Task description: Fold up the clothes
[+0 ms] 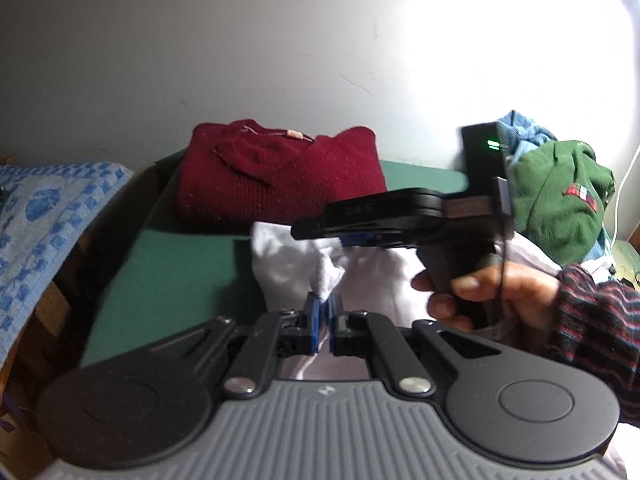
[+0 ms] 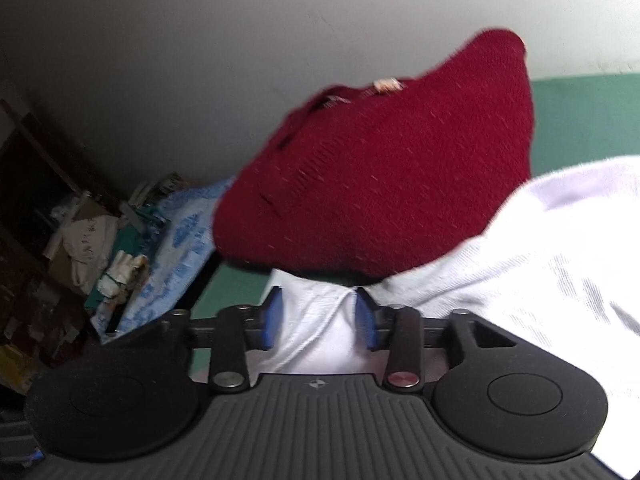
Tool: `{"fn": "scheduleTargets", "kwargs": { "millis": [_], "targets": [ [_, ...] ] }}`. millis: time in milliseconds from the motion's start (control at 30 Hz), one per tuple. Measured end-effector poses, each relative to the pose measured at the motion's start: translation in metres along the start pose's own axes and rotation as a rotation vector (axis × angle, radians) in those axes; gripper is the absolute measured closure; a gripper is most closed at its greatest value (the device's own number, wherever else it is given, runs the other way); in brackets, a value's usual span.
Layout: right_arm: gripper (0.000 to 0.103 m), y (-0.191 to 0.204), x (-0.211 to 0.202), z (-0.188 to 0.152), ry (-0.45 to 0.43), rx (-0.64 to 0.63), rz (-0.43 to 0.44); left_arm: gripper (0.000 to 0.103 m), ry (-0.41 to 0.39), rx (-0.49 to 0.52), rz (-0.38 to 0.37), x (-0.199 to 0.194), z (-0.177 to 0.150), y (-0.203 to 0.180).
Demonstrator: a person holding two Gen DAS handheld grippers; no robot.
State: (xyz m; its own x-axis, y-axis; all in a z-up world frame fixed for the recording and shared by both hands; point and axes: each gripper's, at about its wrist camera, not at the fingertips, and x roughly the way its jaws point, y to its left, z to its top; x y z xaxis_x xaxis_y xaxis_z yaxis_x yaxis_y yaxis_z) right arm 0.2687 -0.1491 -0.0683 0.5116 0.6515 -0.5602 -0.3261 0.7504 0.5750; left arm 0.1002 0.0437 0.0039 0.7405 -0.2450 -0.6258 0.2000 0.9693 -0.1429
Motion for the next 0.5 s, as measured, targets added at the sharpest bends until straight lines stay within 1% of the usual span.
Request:
{"fn": "scheduleTargets", "kwargs": {
  "millis": [33,67,233,300,500],
  "targets": [
    [0.096,-0.003,-0.003,0.001,0.000,0.015,0.008,0.103,0.003,0.007,-0.003,0.000,-0.001,-0.003],
    [0.098,-0.005,-0.006,0.001,0.001,0.029,0.016,0.103,0.007,0.015,-0.006,0.001,-0.002,-0.006],
    [0.098,-0.018,-0.042,0.007,-0.054,0.090,0.074,0.103,0.023,0.052,-0.024,0.002,-0.006,-0.021],
    [0.098,-0.022,-0.057,0.009,-0.083,0.109,0.090,0.103,0.021,0.067,-0.044,0.000,-0.007,-0.032],
    [0.099,-0.038,-0.105,0.010,-0.155,0.141,0.081,0.103,0.016,0.097,-0.124,-0.003,-0.011,-0.070]
  ]
}}
